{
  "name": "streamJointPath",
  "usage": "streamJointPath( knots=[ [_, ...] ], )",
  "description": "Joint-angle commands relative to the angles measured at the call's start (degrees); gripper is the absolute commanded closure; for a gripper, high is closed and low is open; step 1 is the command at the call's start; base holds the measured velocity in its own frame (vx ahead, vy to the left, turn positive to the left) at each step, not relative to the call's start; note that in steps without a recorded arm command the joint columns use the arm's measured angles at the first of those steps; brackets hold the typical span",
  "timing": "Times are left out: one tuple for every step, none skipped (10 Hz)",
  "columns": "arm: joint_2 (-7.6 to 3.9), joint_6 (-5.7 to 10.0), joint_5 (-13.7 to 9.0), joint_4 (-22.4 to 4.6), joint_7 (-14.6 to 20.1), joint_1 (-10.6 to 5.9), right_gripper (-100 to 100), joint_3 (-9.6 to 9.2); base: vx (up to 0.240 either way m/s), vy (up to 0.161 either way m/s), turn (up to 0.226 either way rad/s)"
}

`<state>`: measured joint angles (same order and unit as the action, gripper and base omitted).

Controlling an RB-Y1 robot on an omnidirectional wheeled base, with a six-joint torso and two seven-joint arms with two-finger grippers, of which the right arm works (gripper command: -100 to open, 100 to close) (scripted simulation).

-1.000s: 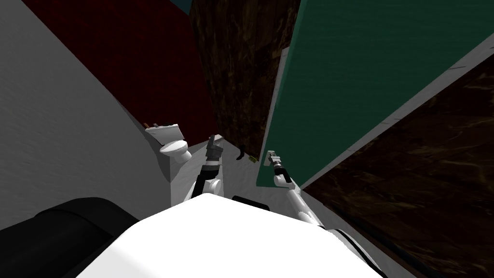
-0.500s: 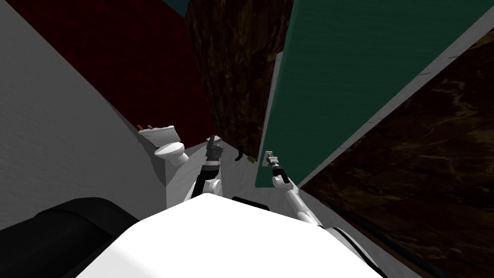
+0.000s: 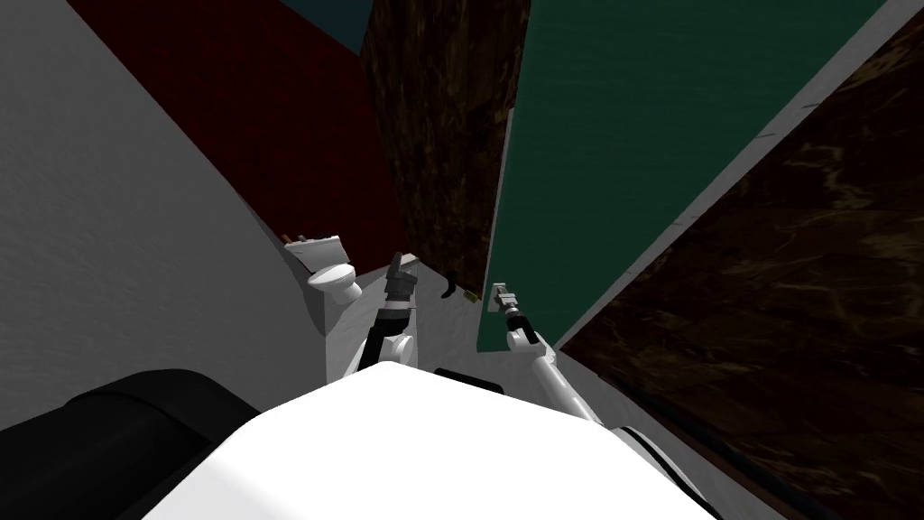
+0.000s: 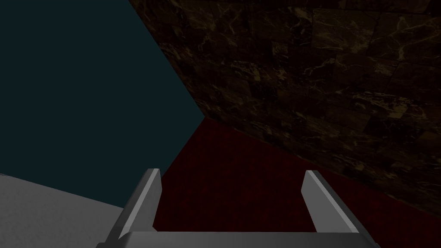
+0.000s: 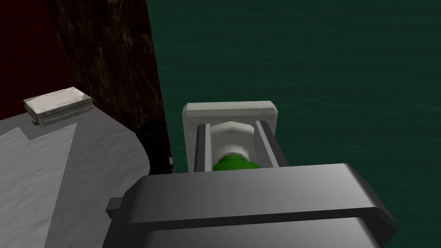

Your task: Pull the door open

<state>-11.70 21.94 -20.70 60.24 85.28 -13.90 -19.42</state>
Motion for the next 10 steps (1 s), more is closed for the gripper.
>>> streamJointPath(
  knots=[
    [0.12, -1.68, -0.1, 0.0, -0.2, 0.84, 100, -0.18, -0.015, -0.004, -0.015],
    [0.27, -1.76, 0.1, 0.7, 0.2, 0.96, 100, -0.94, -0.094, -0.128, 0.127],
    [0.3, -1.78, 0.2, 0.9, 0.3, 0.98, 100, -1.11, -0.14, -0.185, 0.209],
    [0.33, -1.8, 0.2, 1.0, 0.4, 1.0, 100, -1.27, -0.126, -0.128, 0.106],
    [0.39, -1.82, 0.3, 1.3, 0.5, 1.04, 100, -1.55, -0.15, -0.151, 0.082],
    [0.41, -1.84, 0.3, 1.4, 0.6, 1.05, 100, -1.66, -0.15, -0.141, 0.093],
    [0.45, -1.86, 0.4, 1.6, 0.7, 1.08, 100, -1.89, -0.155, -0.142, 0.1],
    [0.48, -1.87, 0.4, 1.7, 0.8, 1.09, 100, -2.01, -0.154, -0.142, 0.088],
    [0.57, -1.65, 0.5, 3.0, 0.3, 0.68, 100, -1.35, -0.074, -0.06, 0.027],
    [-0.37, -1.9, -0.2, 2.5, 1.4, 1.1, 100, -0.86, 0.001, -0.091, -0.134]
  ],
)
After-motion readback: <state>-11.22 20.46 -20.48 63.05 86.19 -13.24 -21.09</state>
